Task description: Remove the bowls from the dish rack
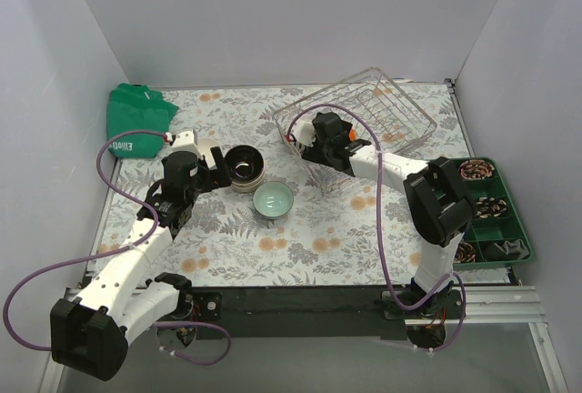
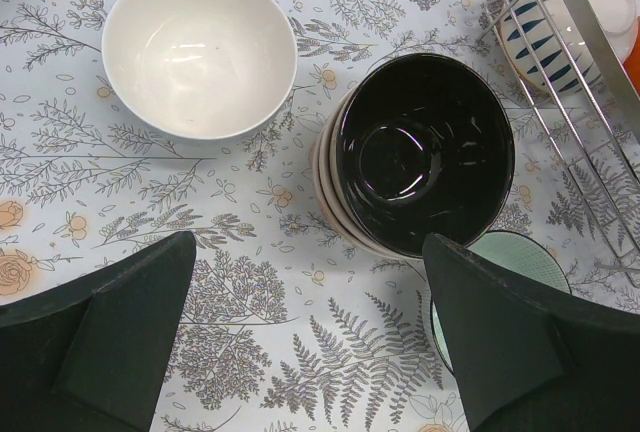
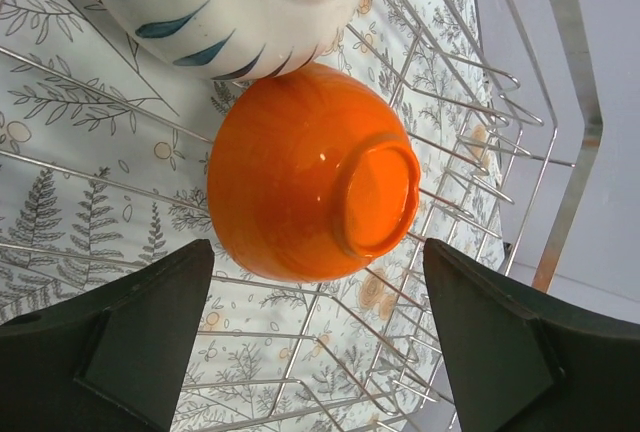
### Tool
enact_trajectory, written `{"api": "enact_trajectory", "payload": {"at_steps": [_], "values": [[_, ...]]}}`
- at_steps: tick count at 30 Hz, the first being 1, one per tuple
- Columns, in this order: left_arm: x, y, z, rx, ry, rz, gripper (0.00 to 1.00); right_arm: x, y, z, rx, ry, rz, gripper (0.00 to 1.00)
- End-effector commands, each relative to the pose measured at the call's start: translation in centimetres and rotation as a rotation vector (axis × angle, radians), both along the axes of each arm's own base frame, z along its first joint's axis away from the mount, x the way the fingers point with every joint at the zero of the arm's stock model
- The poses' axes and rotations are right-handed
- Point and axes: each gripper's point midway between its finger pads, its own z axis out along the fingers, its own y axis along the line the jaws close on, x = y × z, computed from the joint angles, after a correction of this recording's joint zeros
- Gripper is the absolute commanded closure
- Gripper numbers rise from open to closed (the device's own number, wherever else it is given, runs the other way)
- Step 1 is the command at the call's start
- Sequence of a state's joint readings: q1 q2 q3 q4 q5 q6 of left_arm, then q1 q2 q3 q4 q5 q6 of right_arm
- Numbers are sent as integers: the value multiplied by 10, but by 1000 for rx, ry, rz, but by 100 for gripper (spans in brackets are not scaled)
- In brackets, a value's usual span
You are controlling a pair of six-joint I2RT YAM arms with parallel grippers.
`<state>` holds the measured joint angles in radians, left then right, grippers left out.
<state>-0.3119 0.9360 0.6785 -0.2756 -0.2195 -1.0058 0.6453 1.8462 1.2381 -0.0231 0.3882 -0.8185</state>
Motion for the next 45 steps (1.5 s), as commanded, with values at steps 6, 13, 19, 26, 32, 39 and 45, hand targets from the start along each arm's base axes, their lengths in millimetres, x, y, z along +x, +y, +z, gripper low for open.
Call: {"api": "enact_trajectory", "payload": {"at_steps": [6, 13, 19, 26, 32, 39, 45], "values": [[0, -2, 1, 4, -12, -20, 2, 2, 5, -27, -118, 46, 80, 2], [0, -4, 0, 3, -5, -28, 2, -11, 5, -39, -56, 174, 120, 2], [0, -4, -2, 7, -2, -29, 2, -16, 3, -40, -16, 218, 130, 2], [0, -4, -3, 8, 3, -33, 2, -11, -6, -49, -60, 201, 111, 3], [0, -4, -4, 10, 4, -31, 2, -2, -16, -57, -121, 156, 66, 6], [0, -5, -3, 8, 3, -34, 2, 2, -30, -55, -176, 99, 12, 12], [0, -5, -3, 8, 3, -34, 2, 1, -24, -32, -142, 54, 7, 28]]}}
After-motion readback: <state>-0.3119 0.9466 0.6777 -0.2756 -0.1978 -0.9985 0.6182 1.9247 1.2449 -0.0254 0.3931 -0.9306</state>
